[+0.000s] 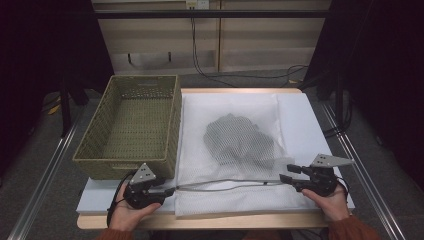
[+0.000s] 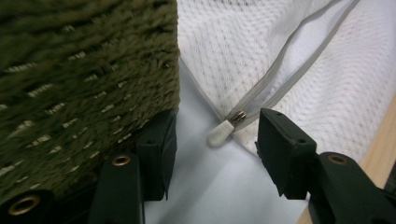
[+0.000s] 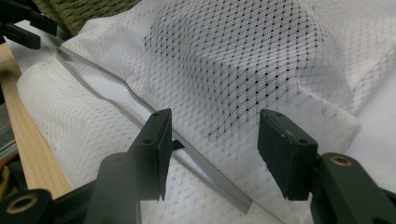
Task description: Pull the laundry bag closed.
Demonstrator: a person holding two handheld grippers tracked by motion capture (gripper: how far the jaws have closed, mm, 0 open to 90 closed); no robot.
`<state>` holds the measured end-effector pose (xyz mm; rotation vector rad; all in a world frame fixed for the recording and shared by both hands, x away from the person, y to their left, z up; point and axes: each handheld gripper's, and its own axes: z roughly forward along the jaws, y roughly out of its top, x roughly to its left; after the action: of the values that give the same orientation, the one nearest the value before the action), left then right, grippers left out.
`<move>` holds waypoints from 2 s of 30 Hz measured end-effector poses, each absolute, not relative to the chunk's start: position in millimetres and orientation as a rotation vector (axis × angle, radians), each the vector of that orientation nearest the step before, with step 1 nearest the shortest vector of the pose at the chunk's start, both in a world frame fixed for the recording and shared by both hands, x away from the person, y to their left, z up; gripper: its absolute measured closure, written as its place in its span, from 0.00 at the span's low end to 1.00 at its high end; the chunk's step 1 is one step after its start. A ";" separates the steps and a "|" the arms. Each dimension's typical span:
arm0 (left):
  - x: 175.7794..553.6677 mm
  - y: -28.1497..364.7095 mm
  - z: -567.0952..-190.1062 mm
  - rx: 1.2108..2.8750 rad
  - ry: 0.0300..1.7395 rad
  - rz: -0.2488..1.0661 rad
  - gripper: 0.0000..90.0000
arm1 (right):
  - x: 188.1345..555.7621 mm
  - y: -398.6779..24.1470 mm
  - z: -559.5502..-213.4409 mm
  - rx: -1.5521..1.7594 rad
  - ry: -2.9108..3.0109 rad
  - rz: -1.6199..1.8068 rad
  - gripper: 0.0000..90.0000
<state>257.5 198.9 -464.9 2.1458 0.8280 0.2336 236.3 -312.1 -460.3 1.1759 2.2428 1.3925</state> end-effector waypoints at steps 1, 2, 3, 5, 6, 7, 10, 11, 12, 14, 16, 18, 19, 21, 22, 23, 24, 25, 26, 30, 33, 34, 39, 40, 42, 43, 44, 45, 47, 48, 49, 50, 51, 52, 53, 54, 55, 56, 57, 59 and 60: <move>258.1 198.2 -465.2 2.148 0.808 0.228 0.57 | 236.7 -311.3 -460.5 1.175 2.244 1.393 0.51; 258.4 196.5 -466.3 2.158 0.805 0.220 0.59 | 237.1 -310.3 -460.9 1.165 2.247 1.392 0.51; 258.7 194.6 -467.7 2.180 0.795 0.211 0.60 | 237.0 -309.2 -461.0 1.165 2.251 1.385 0.51; 259.7 189.3 -471.3 2.209 0.795 0.196 0.64 | 236.7 -306.7 -461.7 1.155 2.259 1.371 0.51; 260.5 187.2 -471.9 2.211 0.796 0.208 0.63 | 236.6 -306.1 -462.1 1.147 2.255 1.362 0.51; 261.3 185.5 -472.0 2.218 0.788 0.201 0.64 | 236.5 -305.6 -462.3 1.143 2.261 1.367 0.51; 262.1 179.3 -474.2 2.250 0.774 0.201 0.65 | 235.9 -304.5 -463.9 1.142 2.271 1.364 0.50; 262.2 178.2 -474.6 2.251 0.774 0.205 0.65 | 236.5 -304.4 -464.9 1.148 2.278 1.356 0.49; 262.6 177.4 -474.8 2.258 0.768 0.204 0.66 | 237.1 -304.4 -465.4 1.148 2.278 1.352 0.49; 262.0 176.1 -475.4 2.260 0.759 0.210 0.66 | 237.7 -303.9 -465.8 1.148 2.277 1.348 0.48; 261.7 176.9 -475.2 2.262 0.754 0.207 0.69 | 237.6 -303.5 -465.9 1.145 2.283 1.345 0.48; 261.2 177.2 -474.8 2.262 0.741 0.196 0.73 | 237.7 -303.5 -466.0 1.144 2.282 1.348 0.47; 260.7 177.1 -474.2 2.270 0.734 0.197 0.78 | 237.9 -303.2 -466.1 1.145 2.282 1.347 0.47; 259.8 176.8 -473.4 2.273 0.731 0.186 0.81 | 238.3 -303.0 -466.6 1.138 2.286 1.343 0.47; 259.7 177.4 -472.8 2.275 0.732 0.191 0.82 | 238.1 -302.8 -466.6 1.138 2.287 1.345 0.46; 259.7 178.1 -472.1 2.272 0.740 0.192 0.82 | 238.1 -302.8 -466.6 1.138 2.286 1.344 0.46; 260.3 179.1 -472.4 2.258 0.739 0.173 0.82 | 238.1 -303.0 -466.7 1.140 2.286 1.340 0.46; 259.7 179.8 -471.9 2.250 0.747 0.180 0.82 | 237.9 -303.2 -466.8 1.144 2.284 1.338 0.46; 259.2 180.7 -470.6 2.253 0.737 0.169 0.82 | 237.5 -303.4 -466.8 1.153 2.281 1.336 0.47; 257.6 183.5 -468.5 2.231 0.746 0.179 0.83 | 237.6 -303.6 -467.2 1.159 2.276 1.334 0.46; 257.6 187.0 -466.1 2.220 0.748 0.187 0.85 | 237.8 -303.8 -467.1 1.164 2.275 1.334 0.45; 257.6 187.4 -465.3 2.217 0.747 0.192 0.86 | 238.0 -303.8 -467.2 1.164 2.273 1.332 0.45; 257.9 187.9 -463.5 2.209 0.745 0.186 0.90 | 238.4 -303.3 -467.7 1.171 2.274 1.324 0.44; 257.6 186.9 -462.9 2.191 0.740 0.178 0.92 | 238.4 -303.2 -467.7 1.171 2.273 1.323 0.44; 257.1 184.7 -460.5 2.182 0.734 0.172 0.94 | 238.8 -303.1 -468.2 1.169 2.275 1.320 0.44; 257.3 183.3 -460.2 2.178 0.732 0.172 0.94 | 238.6 -303.1 -468.1 1.172 2.279 1.318 0.44; 257.6 181.6 -460.1 2.185 0.734 0.169 0.94 | 238.6 -302.9 -468.1 1.170 2.279 1.318 0.44; 258.0 180.6 -459.2 2.197 0.728 0.188 0.93 | 238.6 -302.8 -468.1 1.170 2.280 1.316 0.44; 259.9 184.1 -454.7 2.161 0.741 0.200 0.91 | 238.3 -302.9 -467.9 1.167 2.284 1.320 0.44; 261.5 185.4 -455.6 2.155 0.746 0.182 0.92 | 238.0 -302.8 -467.9 1.165 2.282 1.317 0.44; 263.2 186.5 -458.2 2.164 0.752 0.169 0.93 | 238.2 -302.8 -468.1 1.165 2.286 1.316 0.44; 264.5 186.6 -461.2 2.170 0.760 0.149 0.93 | 238.8 -303.0 -468.3 1.165 2.285 1.317 0.44; 263.9 186.1 -460.9 2.198 0.758 0.184 0.93 | 238.8 -302.8 -468.3 1.170 2.284 1.316 0.44; 263.6 186.6 -459.3 2.186 0.754 0.198 0.92 | 238.9 -302.8 -468.3 1.167 2.286 1.317 0.45; 263.6 187.1 -458.3 2.170 0.757 0.193 0.89 | 238.8 -302.9 -468.3 1.162 2.291 1.318 0.45; 264.3 187.6 -458.3 2.185 0.751 0.207 0.86 | 238.4 -302.5 -468.3 1.162 2.293 1.315 0.45; 265.2 187.7 -459.9 2.192 0.749 0.205 0.85 | 238.4 -302.4 -468.4 1.162 2.293 1.314 0.44; 266.6 188.0 -462.4 2.200 0.749 0.192 0.85 | 238.7 -302.3 -468.5 1.162 2.293 1.315 0.44; 267.5 187.6 -465.2 2.210 0.751 0.174 0.85 | 239.0 -302.3 -468.6 1.162 2.293 1.314 0.44; 269.0 185.2 -470.0 2.242 0.753 0.196 0.85 | 238.6 -302.0 -468.6 1.164 2.292 1.311 0.44; 270.0 184.7 -471.0 2.238 0.748 0.176 0.85 | 238.5 -301.9 -468.6 1.165 2.291 1.311 0.44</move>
<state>270.0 184.7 -471.0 2.2379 0.7480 0.1756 238.5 -301.9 -468.6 1.1645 2.2911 1.3114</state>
